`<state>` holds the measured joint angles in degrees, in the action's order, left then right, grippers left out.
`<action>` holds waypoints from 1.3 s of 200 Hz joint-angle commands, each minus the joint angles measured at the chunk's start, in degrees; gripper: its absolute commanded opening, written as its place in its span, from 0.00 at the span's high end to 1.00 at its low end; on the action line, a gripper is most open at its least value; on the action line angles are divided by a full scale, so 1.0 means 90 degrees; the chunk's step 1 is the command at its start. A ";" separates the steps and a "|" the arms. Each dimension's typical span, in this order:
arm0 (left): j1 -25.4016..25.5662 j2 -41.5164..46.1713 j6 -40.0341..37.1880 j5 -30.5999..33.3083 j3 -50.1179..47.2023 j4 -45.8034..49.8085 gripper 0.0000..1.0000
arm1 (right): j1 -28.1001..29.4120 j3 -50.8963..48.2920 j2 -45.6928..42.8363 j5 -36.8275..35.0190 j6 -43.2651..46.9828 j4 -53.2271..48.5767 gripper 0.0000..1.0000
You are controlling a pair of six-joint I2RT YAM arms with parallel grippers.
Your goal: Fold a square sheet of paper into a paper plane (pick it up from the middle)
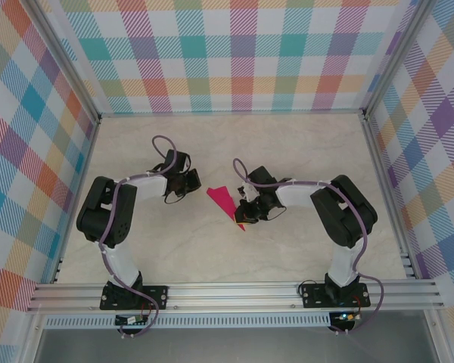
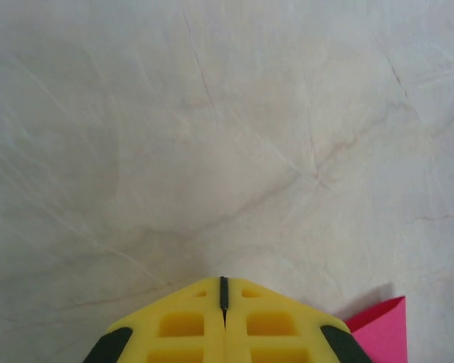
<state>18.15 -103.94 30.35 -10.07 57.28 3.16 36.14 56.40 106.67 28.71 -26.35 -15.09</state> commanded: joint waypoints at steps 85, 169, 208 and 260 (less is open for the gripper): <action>0.0888 0.1855 0.0879 0.1706 0.0337 0.2692 0.48 | 0.0006 0.0089 -0.2189 -0.2841 -0.0439 -0.0912 0.30; 0.2517 0.0957 0.2009 0.2691 0.1253 0.3524 0.23 | -0.0332 -0.0655 -0.2634 -0.4281 -0.0108 -0.0931 0.00; 0.2970 -0.0193 0.2253 0.2700 0.2280 0.3913 0.22 | -0.0460 -0.1008 -0.2614 -0.4411 -0.0281 -0.0684 0.00; 0.3124 -0.0784 0.2621 0.2594 0.2793 0.4286 0.36 | -0.0559 -0.1065 -0.2613 -0.4469 -0.0353 -0.0744 0.00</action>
<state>45.67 -110.98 51.13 12.95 80.95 37.50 31.48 47.22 84.14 -10.35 -28.34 -22.17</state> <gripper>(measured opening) 0.659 0.999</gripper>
